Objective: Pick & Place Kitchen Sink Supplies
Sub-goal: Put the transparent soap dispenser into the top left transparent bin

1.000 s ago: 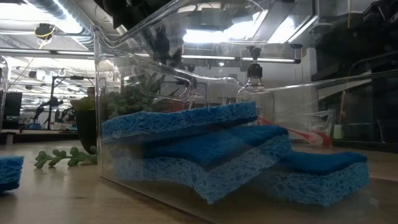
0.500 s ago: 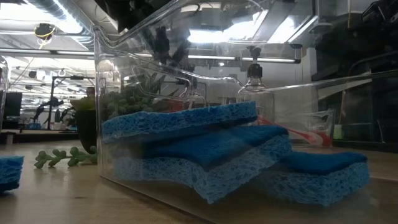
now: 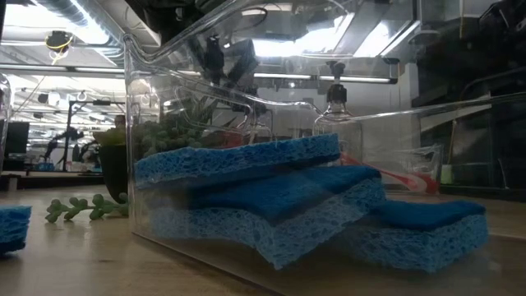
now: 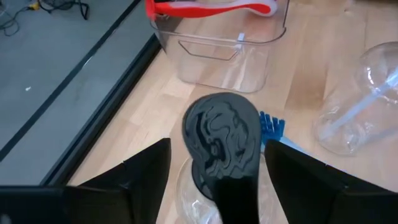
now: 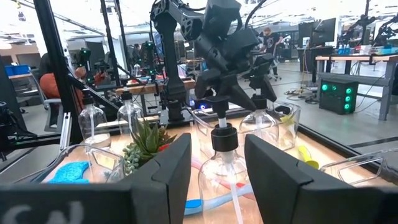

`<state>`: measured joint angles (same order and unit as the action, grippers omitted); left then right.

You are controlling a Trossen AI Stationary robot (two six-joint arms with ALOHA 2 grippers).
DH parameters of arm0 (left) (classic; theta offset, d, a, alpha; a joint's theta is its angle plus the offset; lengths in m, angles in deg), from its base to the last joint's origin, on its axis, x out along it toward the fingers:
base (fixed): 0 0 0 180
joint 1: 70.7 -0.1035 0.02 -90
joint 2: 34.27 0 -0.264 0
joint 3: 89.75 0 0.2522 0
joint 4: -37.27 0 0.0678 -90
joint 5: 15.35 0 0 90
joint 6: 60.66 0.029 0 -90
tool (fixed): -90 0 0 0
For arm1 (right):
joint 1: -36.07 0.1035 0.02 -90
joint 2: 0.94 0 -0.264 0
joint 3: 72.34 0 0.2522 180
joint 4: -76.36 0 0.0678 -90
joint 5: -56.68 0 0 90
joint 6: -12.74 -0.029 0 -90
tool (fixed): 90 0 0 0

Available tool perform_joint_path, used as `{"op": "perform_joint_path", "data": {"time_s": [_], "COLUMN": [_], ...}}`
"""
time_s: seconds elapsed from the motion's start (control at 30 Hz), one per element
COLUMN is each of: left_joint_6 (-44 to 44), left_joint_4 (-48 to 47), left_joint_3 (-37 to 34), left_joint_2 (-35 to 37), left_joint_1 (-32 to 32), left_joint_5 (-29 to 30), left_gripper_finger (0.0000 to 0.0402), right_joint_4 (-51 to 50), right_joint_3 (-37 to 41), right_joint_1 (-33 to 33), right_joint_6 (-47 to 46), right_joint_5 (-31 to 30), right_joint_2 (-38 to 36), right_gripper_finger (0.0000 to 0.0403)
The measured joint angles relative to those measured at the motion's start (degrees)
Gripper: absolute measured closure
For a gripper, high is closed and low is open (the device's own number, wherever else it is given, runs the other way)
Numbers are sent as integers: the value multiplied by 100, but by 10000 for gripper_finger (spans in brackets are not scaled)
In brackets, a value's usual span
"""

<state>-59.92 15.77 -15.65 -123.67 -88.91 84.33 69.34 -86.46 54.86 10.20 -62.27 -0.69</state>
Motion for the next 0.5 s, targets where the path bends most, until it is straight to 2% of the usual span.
{"op": "perform_joint_path", "data": {"time_s": [0.13,0.37,0.5], "left_joint_6": [0,-222,-318], "left_joint_4": [-39,-203,-204], "left_joint_3": [0,0,0], "left_joint_2": [0,5,9], "left_joint_1": [-5,-5,-5], "left_joint_5": [87,103,111], "left_gripper_finger": [174,271,273], "right_joint_4": [-67,-74,-75], "right_joint_3": [0,0,0], "right_joint_1": [0,0,0], "right_joint_6": [-24,-18,-7], "right_joint_5": [0,0,0], "right_joint_2": [0,0,0], "right_gripper_finger": [254,253,254]}}
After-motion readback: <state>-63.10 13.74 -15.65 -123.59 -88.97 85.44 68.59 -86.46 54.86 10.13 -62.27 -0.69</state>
